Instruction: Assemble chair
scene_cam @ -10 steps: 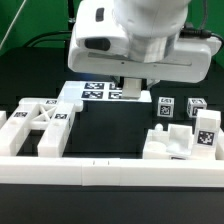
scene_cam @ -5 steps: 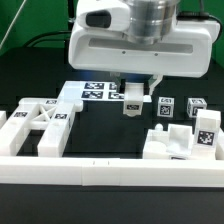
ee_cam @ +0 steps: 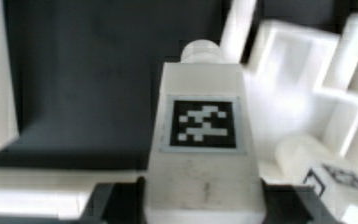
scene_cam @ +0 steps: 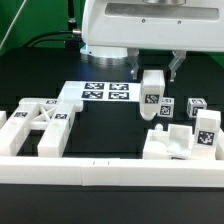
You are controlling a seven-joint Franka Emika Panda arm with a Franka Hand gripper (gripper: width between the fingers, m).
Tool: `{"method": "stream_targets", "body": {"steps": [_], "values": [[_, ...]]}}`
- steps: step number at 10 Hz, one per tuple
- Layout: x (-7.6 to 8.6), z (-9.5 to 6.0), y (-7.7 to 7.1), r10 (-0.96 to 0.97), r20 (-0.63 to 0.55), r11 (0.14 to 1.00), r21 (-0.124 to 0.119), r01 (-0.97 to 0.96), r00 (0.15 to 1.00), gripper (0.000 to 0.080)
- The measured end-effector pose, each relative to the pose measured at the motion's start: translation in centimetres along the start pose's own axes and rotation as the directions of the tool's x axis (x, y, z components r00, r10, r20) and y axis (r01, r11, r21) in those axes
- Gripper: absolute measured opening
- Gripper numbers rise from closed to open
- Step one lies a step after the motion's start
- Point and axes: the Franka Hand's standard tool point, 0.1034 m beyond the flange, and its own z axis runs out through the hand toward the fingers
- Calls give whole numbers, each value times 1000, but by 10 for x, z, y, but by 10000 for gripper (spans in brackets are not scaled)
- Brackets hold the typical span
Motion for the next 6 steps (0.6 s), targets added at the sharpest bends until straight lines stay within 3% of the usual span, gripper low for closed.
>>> {"method": "stream_targets", "body": {"steps": [3,5,6], "values": [[16,-4,0,1,-193,1000,0,-1,981,285],[29,-9,-8,-19,-317,1000,-4,19,948,285],[24,-5,-7,-16,-286,1000,-4,16,958,285]]}}
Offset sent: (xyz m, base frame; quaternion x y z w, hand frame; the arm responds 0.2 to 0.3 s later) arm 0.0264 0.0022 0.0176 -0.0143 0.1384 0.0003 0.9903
